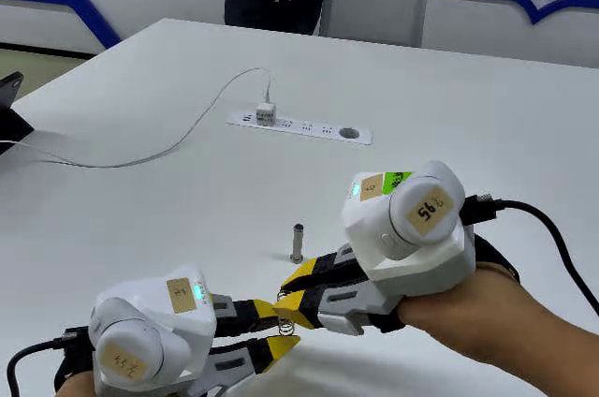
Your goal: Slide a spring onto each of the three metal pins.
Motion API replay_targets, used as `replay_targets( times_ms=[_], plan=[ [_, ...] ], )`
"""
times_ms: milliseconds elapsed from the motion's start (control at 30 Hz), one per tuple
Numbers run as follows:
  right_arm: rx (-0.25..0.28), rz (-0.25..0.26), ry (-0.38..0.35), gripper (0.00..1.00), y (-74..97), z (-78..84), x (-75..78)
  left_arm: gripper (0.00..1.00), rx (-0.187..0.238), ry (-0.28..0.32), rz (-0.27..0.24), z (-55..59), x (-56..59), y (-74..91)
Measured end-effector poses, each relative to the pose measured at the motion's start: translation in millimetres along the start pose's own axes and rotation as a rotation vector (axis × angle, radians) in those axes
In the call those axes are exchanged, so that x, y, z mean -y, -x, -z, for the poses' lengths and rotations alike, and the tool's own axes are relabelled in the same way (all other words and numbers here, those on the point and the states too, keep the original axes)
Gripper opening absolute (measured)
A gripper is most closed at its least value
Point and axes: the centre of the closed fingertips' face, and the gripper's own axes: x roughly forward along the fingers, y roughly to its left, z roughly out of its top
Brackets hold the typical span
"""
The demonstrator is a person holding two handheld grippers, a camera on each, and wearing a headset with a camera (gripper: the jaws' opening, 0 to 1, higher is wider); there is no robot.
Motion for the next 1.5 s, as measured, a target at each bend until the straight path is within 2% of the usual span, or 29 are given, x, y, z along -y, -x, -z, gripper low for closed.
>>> replay_targets(
  times_ms=[333,500,700,833,1067,1500],
  plan=[
    [0.001,0.018,0.001,0.11,4.2,-2.1,7.9,0.25,0.0,0.051,-0.034,2.9,-8.6,2.8],
    [0.007,0.031,-0.002,0.11,7.1,-4.2,13.6,0.34,-0.001,0.105,-0.061,7.4,-15.6,4.5],
    [0.013,0.056,-0.007,0.11,12.7,-6.6,25.0,0.45,-0.011,0.138,-0.089,12.7,-21.0,7.0],
    [0.025,0.074,-0.01,0.12,17.2,-11.4,33.1,0.47,-0.014,0.152,-0.097,15.4,-22.1,8.2],
    [0.048,0.109,-0.011,0.12,23.8,-22.4,49.6,0.54,-0.018,0.173,-0.106,19.1,-23.6,9.3],
    [0.11,0.213,-0.041,0.12,28.0,-40.1,97.7,0.62,-0.024,0.196,-0.111,22.2,-23.5,9.4]
  ],
)
